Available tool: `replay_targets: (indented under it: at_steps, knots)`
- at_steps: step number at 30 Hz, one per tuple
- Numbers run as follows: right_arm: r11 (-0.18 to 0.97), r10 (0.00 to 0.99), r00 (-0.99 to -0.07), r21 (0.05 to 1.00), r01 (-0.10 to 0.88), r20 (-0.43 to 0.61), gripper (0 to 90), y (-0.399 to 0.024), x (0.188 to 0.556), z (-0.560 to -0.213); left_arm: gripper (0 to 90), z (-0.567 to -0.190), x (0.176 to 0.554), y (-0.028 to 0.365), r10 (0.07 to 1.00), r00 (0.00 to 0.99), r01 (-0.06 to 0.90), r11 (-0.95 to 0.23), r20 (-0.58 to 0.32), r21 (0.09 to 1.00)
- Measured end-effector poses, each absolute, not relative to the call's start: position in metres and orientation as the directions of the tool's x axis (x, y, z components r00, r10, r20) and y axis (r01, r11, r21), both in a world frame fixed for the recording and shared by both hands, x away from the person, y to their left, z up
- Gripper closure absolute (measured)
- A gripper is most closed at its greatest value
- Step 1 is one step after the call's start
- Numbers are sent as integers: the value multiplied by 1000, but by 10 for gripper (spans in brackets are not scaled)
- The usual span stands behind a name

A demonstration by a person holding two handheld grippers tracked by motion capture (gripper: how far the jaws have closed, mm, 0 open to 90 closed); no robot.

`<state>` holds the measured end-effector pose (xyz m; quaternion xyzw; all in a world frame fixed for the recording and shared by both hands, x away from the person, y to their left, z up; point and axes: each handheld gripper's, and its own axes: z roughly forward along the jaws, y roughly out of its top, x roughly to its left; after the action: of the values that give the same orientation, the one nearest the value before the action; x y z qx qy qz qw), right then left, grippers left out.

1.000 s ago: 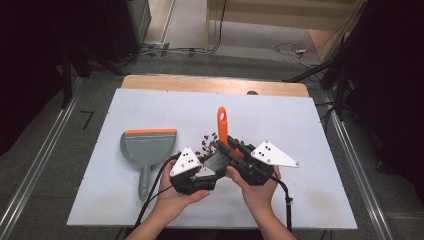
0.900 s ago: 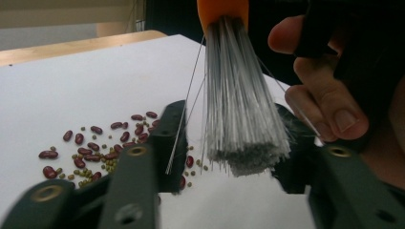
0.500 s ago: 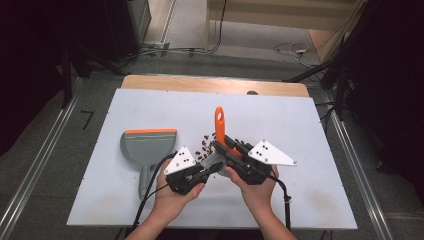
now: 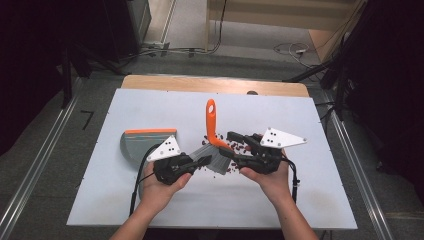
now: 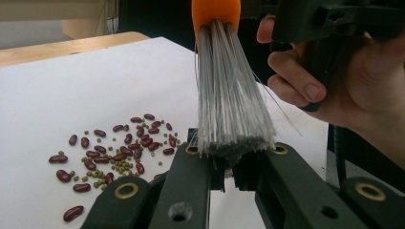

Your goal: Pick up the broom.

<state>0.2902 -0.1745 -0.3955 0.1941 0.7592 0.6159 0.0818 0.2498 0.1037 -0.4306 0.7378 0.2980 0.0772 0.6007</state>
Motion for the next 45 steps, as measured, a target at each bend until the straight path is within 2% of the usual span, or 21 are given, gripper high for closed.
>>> replay_targets:
  at_steps: [4, 8, 14, 18, 20, 24, 27, 31, 32, 33, 34, 36, 39, 40, 41, 44, 45]
  knots:
    - [195, 377, -915, 953, 232, 146, 429, -181, 297, -401, 858, -427, 250, 111, 518, 823, 331, -102, -234, 938]
    - [183, 304, -929, 944, 274, 211, 427, -185, 299, -408, 859, -423, 249, 117, 485, 842, 324, -104, -236, 940]
    - [176, 233, -939, 939, 296, 252, 451, -183, 302, -412, 859, -426, 250, 114, 407, 885, 299, -122, -227, 946]
    - [204, 153, -956, 938, 279, 251, 523, -178, 301, -414, 858, -428, 249, 109, 325, 917, 286, -132, -231, 949]
    - [209, 133, -959, 938, 276, 252, 543, -178, 301, -414, 859, -428, 249, 109, 317, 920, 284, -132, -231, 950]
    - [205, 61, -963, 941, 268, 261, 668, -178, 302, -417, 860, -429, 250, 111, 296, 924, 290, -133, -241, 948]
    - [213, 55, -969, 945, 249, 243, 673, -178, 299, -415, 859, -430, 252, 113, 268, 924, 314, -128, -272, 941]
    - [237, 104, -969, 941, 243, 224, 677, -175, 294, -409, 834, -430, 251, 114, 306, 913, 315, -114, -269, 942]
    - [239, 126, -968, 940, 242, 217, 678, -174, 293, -408, 808, -430, 251, 114, 327, 907, 315, -113, -264, 943]
    - [251, 170, -964, 936, 245, 207, 678, -172, 290, -406, 730, -430, 249, 113, 390, 893, 302, -147, -225, 942]
    - [262, 193, -960, 932, 252, 205, 679, -171, 289, -405, 684, -431, 248, 112, 413, 885, 305, -164, -216, 938]
    - [283, 241, -953, 926, 252, 186, 679, -172, 289, -405, 568, -433, 248, 113, 421, 880, 317, -171, -221, 933]
    - [284, 304, -934, 918, 277, 187, 679, -174, 290, -407, 443, -437, 246, 118, 445, 866, 332, -173, -227, 927]
    - [284, 304, -934, 918, 277, 187, 679, -174, 290, -407, 443, -438, 246, 121, 459, 858, 337, -161, -232, 928]
    - [280, 348, -918, 913, 296, 190, 679, -177, 293, -408, 368, -439, 245, 125, 472, 849, 344, -151, -238, 927]
    - [280, 382, -905, 910, 306, 187, 679, -180, 295, -409, 324, -440, 243, 137, 508, 829, 346, -136, -234, 928]
    - [278, 395, -900, 911, 306, 182, 679, -182, 296, -409, 283, -440, 243, 141, 514, 826, 344, -135, -231, 929]
